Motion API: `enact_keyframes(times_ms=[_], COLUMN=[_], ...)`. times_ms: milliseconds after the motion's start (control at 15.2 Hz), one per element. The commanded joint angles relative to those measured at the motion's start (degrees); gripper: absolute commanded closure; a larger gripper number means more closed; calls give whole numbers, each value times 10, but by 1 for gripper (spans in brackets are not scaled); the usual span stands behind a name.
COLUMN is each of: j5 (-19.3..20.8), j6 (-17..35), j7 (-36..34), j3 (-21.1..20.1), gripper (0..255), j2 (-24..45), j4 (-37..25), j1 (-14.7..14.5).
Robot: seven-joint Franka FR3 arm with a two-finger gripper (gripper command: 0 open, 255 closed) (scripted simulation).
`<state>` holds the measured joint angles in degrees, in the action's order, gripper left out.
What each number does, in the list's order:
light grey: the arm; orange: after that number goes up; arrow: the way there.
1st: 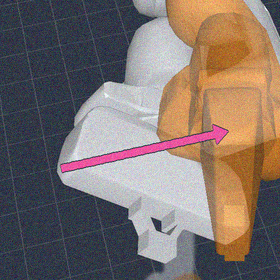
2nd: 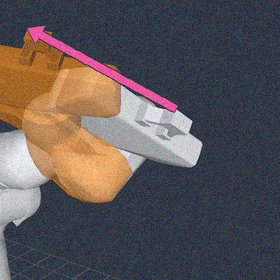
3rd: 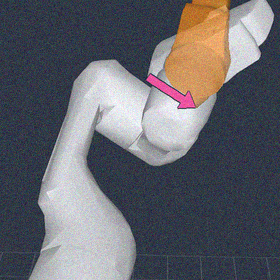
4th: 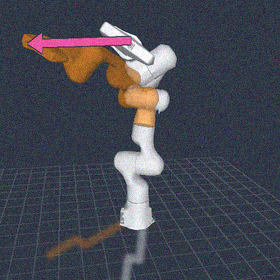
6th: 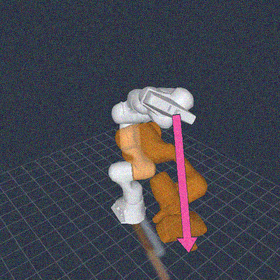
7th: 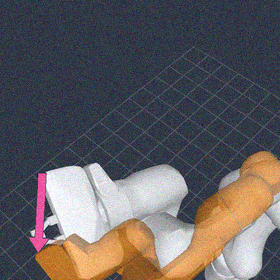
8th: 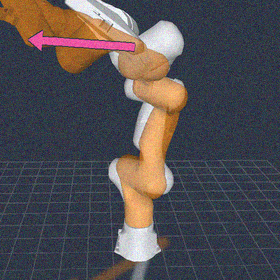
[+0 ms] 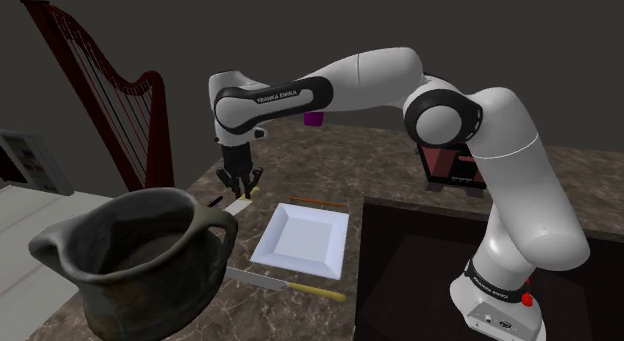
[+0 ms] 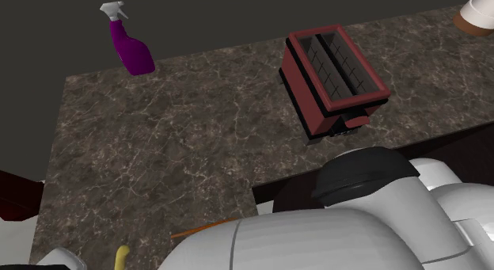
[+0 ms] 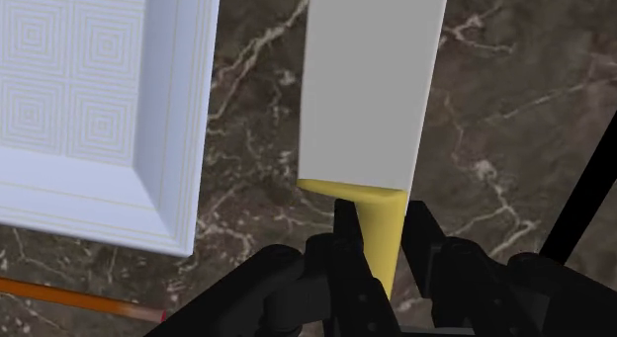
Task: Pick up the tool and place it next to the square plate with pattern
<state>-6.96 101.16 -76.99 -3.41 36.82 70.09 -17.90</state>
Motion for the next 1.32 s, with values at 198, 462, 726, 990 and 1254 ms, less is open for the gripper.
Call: enact_keyframes(times_ms=[198,462,726,990,1254], j5=[-1,-1,-2,-2,-2], j6=[34,52,52,50,52], j7=[5,7,7,10,7], j3=[0,0,0,1,0], gripper=[255,255,255,0,0], j2=[7,12,12,12,12], j4=[28,40,40,39,40], j1=[0,0,0,2,0])
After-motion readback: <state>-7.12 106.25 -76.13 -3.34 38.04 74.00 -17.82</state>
